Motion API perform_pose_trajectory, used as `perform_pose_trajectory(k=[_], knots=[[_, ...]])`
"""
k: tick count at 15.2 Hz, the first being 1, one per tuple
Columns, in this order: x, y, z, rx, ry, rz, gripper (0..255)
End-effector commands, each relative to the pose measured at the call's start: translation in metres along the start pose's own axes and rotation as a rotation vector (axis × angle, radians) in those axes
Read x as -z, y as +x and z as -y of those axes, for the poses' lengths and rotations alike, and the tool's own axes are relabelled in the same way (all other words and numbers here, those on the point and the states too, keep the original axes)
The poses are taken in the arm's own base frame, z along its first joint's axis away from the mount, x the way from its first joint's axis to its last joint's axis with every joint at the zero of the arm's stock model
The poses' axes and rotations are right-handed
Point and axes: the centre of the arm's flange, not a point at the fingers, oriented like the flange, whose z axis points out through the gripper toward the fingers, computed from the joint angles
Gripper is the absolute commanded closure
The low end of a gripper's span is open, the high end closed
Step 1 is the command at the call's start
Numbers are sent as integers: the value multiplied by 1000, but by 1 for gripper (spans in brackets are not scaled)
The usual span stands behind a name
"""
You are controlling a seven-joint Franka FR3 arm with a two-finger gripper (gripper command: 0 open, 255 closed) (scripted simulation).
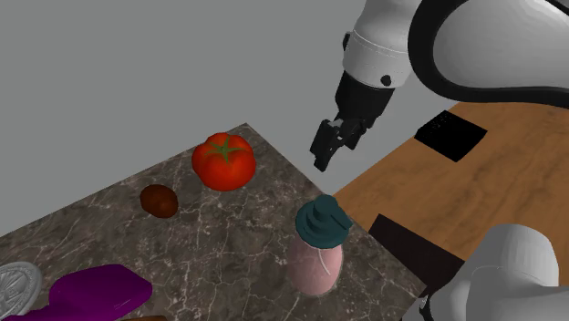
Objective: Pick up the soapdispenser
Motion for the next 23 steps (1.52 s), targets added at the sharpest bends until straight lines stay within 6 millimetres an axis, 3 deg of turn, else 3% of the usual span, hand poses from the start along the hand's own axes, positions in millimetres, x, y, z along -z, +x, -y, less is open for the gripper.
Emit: perform_pose_trajectory(k=[1,12,20,22,23], knots=[[0,0,0,0,0,0,0],[17,4,150,-149,-125,320,0],[-22,0,147,-151,-127,326,0],[-22,0,147,-151,-127,326,0],[-22,0,147,-151,-127,326,255]])
